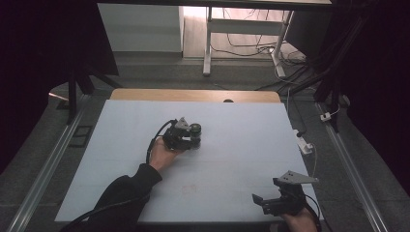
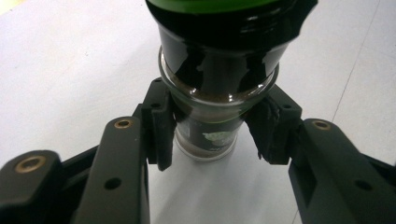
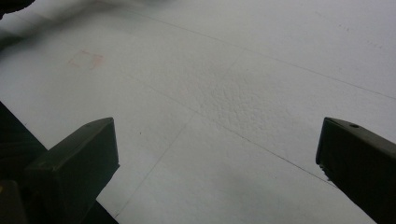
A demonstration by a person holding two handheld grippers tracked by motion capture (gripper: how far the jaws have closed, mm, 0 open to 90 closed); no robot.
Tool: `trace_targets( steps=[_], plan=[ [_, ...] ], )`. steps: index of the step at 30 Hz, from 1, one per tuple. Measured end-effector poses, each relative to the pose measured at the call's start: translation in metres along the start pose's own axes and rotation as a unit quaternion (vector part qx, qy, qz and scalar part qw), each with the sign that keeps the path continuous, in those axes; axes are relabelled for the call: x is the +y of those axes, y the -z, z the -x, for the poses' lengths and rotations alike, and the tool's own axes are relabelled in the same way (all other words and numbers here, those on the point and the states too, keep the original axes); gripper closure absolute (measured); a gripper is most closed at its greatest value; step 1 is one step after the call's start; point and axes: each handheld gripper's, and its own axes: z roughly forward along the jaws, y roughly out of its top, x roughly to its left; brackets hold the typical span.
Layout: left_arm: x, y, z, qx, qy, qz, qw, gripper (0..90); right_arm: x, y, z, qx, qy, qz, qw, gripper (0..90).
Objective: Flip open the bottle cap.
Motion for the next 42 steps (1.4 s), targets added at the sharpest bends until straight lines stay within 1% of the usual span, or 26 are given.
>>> trace_targets(
  steps=[7,12,20,22,28,33,38,42],
  plan=[
    [0.0,0.0,0.0,-0.001,0.0,0.001,1.0,54.0,0.001,0.001,-0.001,-0.003,0.0,0.005,1.0,0.0],
    [-0.001,0.0,0.0,0.0,0.001,0.003,1.0,54.0,0.006,0.004,-0.004,0.004,0.003,0.017,0.9998,0.0],
    [-0.002,0.0,0.0,0.002,0.001,0.006,1.0,54.0,0.016,-0.001,-0.011,0.028,0.014,0.017,0.9994,0.0],
    [-0.003,0.0,0.001,0.002,0.001,0.007,1.0,54.0,0.018,-0.003,-0.013,0.039,0.018,0.015,0.9989,0.0],
    [-0.002,-0.001,0.001,0.003,0.002,0.007,1.0,54.0,0.025,-0.008,-0.02,0.048,0.031,0.019,0.9982,0.0],
    [-0.003,-0.001,0.001,0.004,0.001,0.008,1.0,54.0,0.034,-0.012,-0.025,0.06,0.037,0.025,0.9972,0.0],
    [-0.003,-0.001,0.001,0.003,0.0,0.008,1.0,54.0,0.045,-0.018,-0.031,0.066,0.052,0.032,0.996,0.0],
    [-0.003,-0.001,0.001,0.003,-0.001,0.008,1.0,54.0,0.052,-0.024,-0.035,0.078,0.055,0.038,0.9947,0.0]
  ],
)
